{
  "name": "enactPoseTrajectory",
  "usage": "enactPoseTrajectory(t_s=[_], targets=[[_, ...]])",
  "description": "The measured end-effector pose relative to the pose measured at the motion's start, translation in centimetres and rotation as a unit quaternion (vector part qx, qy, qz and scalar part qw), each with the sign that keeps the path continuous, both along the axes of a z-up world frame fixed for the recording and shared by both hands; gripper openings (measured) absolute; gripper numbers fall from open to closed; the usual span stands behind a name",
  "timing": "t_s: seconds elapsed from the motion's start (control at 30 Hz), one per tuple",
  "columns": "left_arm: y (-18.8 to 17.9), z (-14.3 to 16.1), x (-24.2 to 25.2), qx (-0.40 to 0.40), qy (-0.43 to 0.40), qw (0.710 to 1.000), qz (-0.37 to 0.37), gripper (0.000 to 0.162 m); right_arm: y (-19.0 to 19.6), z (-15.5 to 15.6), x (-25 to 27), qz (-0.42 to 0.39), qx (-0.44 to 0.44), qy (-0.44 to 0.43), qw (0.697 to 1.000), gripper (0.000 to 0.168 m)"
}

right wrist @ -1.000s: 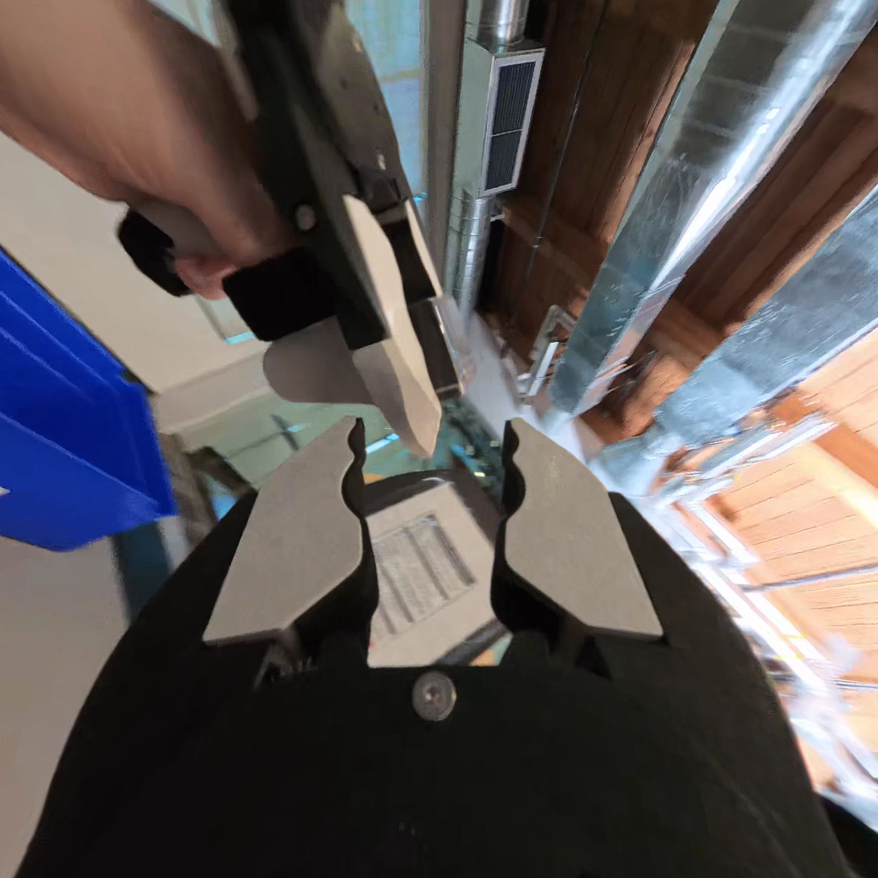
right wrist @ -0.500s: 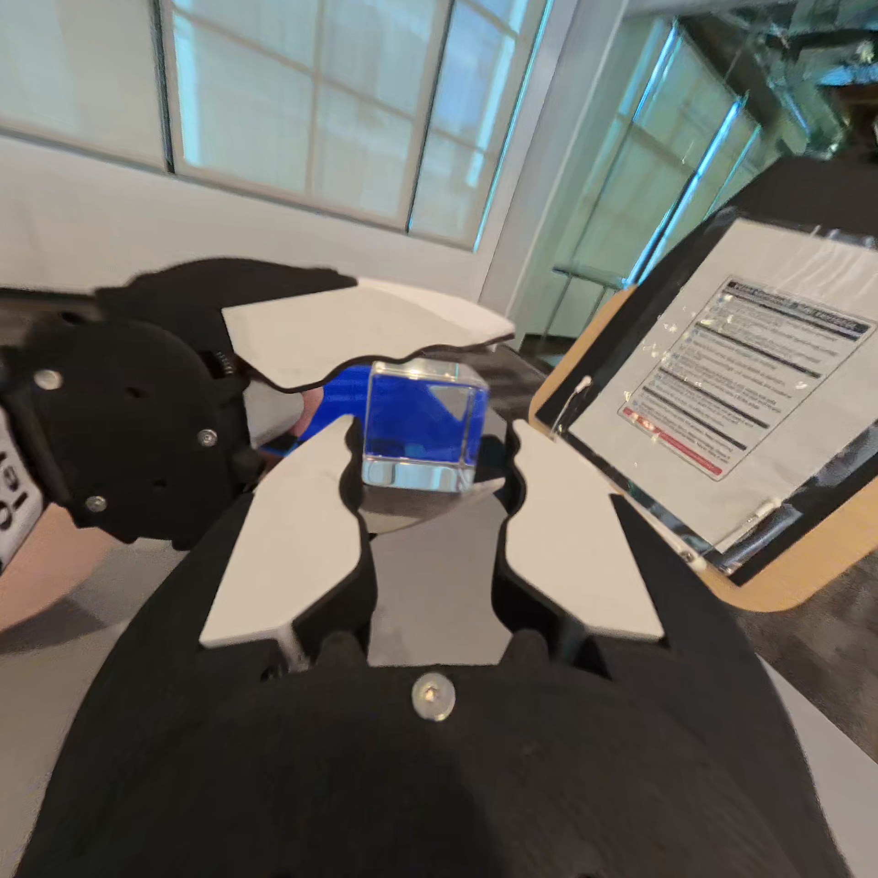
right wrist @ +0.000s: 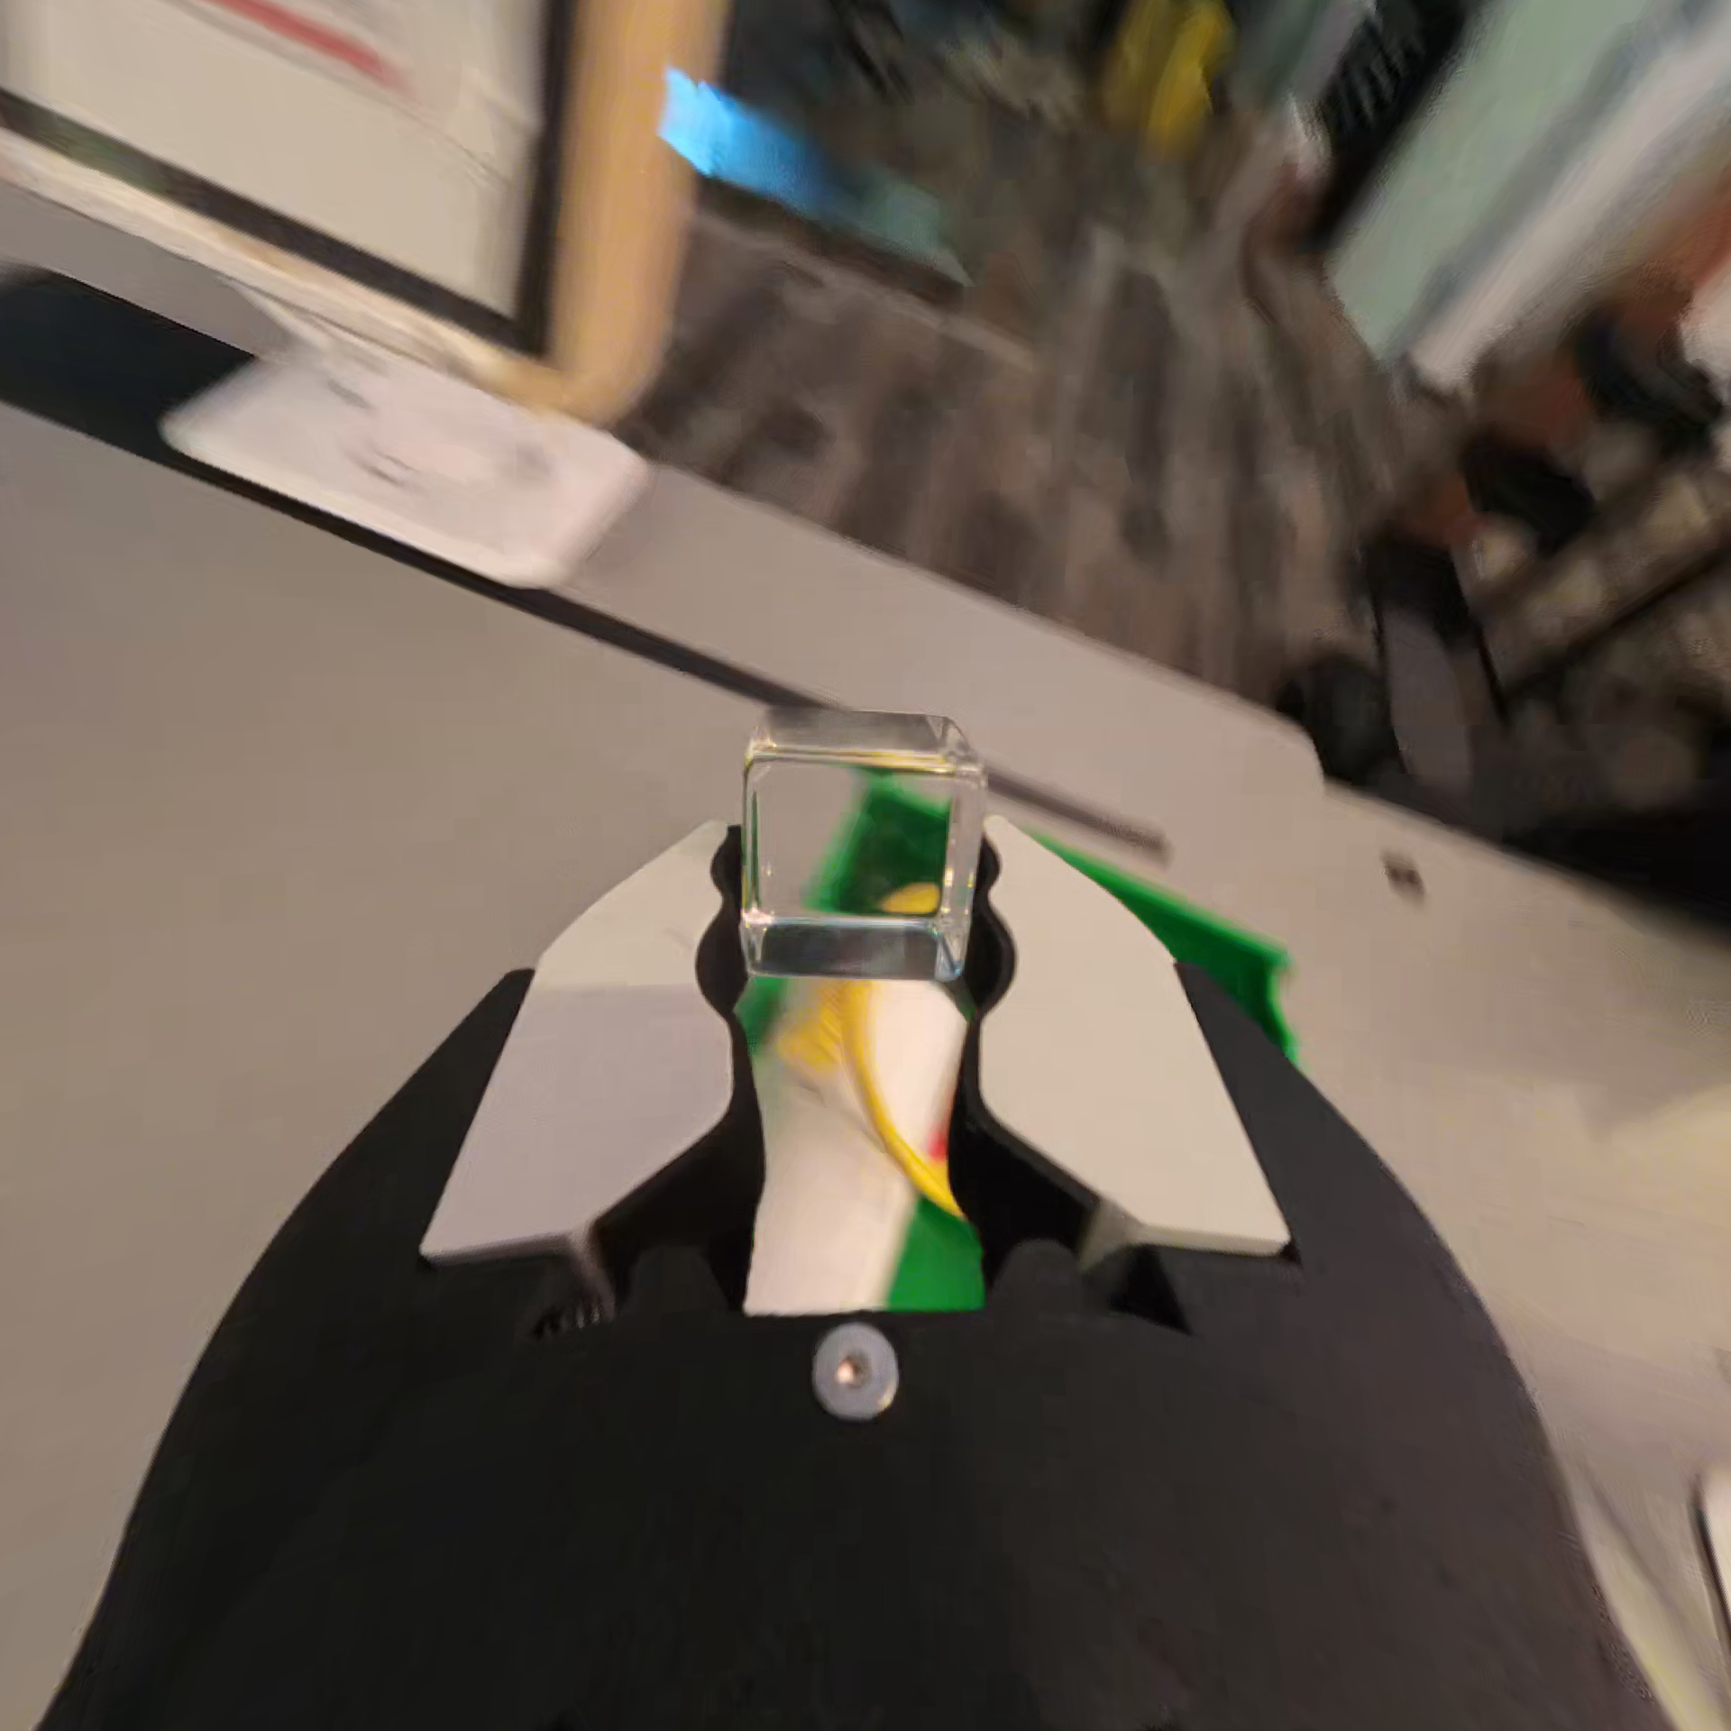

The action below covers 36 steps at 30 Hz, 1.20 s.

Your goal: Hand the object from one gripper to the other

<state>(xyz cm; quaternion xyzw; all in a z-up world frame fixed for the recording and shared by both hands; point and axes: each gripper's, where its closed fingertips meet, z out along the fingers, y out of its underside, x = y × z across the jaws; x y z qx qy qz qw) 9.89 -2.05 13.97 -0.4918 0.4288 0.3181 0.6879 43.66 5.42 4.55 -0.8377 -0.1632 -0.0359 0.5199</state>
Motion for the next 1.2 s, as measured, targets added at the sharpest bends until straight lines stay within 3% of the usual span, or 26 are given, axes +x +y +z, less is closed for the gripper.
enactPoseTrajectory(t_s=[0.03,0.2,0.4,0.5,0.6,0.67,0.77,0.87,0.97,1.1,1.2], targets=[[0.0,0.0,-0.3,-0.004,0.0,1.0,0.003,0.067,-0.1,-2.0,3.3,-0.041,-0.034,0.012,0.999,0.046],[0.2,-0.1,-1.0,-0.011,0.002,1.0,0.012,0.062,0.1,-10.9,12.0,-0.136,-0.127,0.095,0.978,0.046],[0.6,-0.6,-1.3,-0.022,0.01,0.999,0.022,0.06,2.5,-13.2,14.2,-0.192,-0.091,0.13,0.968,0.046],[1.0,0.0,-2.9,-0.02,-0.005,0.999,0.045,0.063,1.9,-10.1,13.6,-0.188,-0.06,0.143,0.97,0.046],[1.5,0.8,-7.0,-0.041,-0.061,0.994,0.081,0.062,0.7,-3.2,11.5,-0.156,0.04,0.159,0.974,0.047],[1.9,-0.4,-10.3,-0.109,-0.113,0.982,0.103,0.064,-0.6,2.1,8.5,-0.108,0.117,0.17,0.972,0.047],[2.1,-5.6,-15.1,-0.273,-0.164,0.935,0.153,0.068,-2.6,8.7,2.5,-0.012,0.22,0.181,0.959,0.045],[2.4,-11.0,-19.7,-0.389,-0.182,0.874,0.227,0.066,-3.9,11.8,-3.8,0.079,0.263,0.169,0.947,0.045],[4.1,-15.2,-23.2,-0.451,-0.21,0.82,0.283,0.066,-4.0,11.7,-8.9,0.134,0.258,0.11,0.951,0.045],[5.8,-21.0,-23.8,-0.562,-0.274,0.731,0.273,0.064,-3.1,9.9,-12.8,0.152,0.236,0.018,0.96,0.045],[6.7,-24.6,-25.4,-0.588,-0.267,0.701,0.301,0.059,-2.4,8.3,-14.6,0.168,0.204,-0.011,0.964,0.045]])
